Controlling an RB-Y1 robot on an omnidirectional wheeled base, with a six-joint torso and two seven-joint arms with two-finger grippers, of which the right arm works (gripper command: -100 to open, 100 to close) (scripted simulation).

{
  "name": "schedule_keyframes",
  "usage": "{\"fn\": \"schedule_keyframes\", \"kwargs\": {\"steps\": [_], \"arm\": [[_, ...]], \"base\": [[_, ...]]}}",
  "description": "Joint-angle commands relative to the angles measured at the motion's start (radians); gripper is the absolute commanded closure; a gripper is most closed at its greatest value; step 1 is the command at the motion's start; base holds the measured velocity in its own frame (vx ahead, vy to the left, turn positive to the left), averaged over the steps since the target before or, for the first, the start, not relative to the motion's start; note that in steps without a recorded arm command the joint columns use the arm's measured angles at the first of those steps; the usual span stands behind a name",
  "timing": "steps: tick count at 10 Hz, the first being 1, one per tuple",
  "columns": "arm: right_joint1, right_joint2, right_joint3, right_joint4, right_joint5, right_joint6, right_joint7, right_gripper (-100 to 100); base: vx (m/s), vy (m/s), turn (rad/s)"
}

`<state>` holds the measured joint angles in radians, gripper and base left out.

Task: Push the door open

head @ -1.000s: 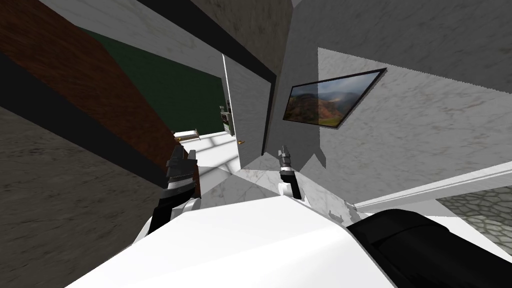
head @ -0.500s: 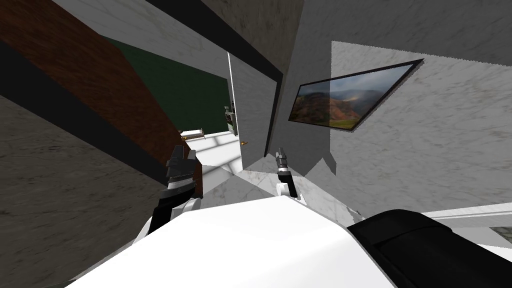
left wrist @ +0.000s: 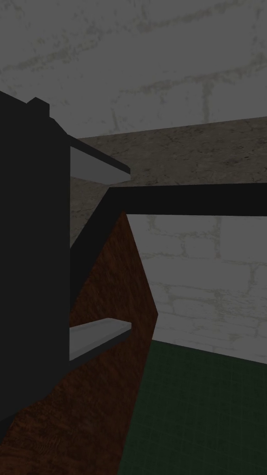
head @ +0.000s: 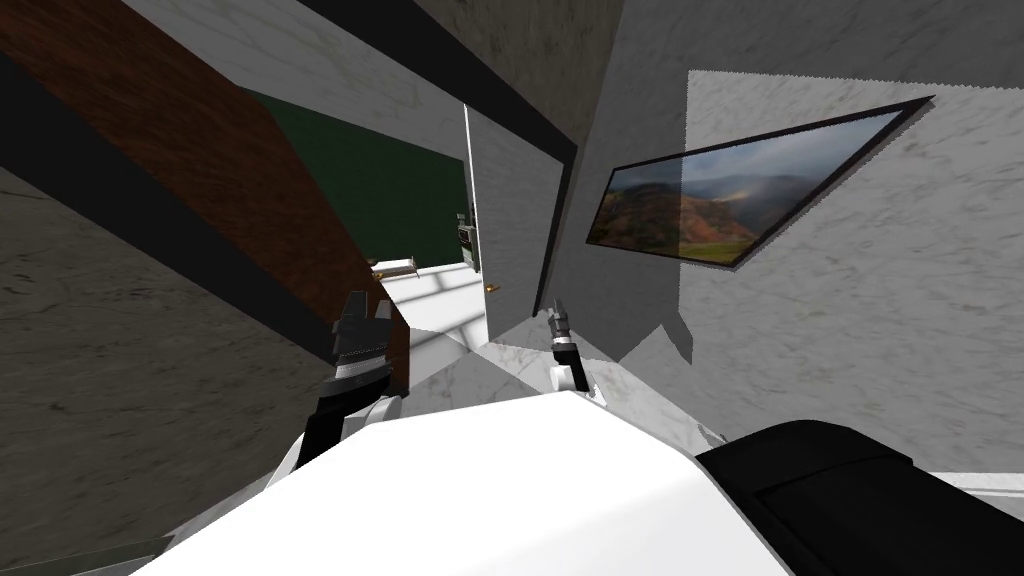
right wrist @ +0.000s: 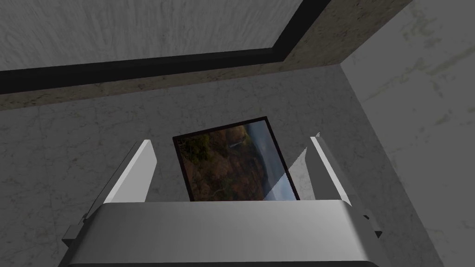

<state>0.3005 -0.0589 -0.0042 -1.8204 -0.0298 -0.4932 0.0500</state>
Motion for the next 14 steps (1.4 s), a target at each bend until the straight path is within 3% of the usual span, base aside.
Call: {"fn": "schedule_keyframes", "kwargs": {"steps": [1,5,6,13,14], "arm": [[-0.021,-0.005,0.003,0.050,-0.004,-0.008,-0.002,-100],[-0.069,-0.016,0.009,0.172,-0.015,-0.042,-0.008,-100],[-0.069,-0.016,0.009,0.181,-0.015,-0.042,-0.008,-100],[-0.145,-0.030,0.020,0.371,-0.032,-0.093,-0.019,-100],[-0.145,-0.030,0.020,0.383,-0.032,-0.093,-0.019,-100]], "base": [[0.097,-0.026,0.107],[0.093,-0.031,0.153],[0.066,-0.031,0.043],[0.069,-0.028,0.126],[0.064,-0.027,0.028]]}}
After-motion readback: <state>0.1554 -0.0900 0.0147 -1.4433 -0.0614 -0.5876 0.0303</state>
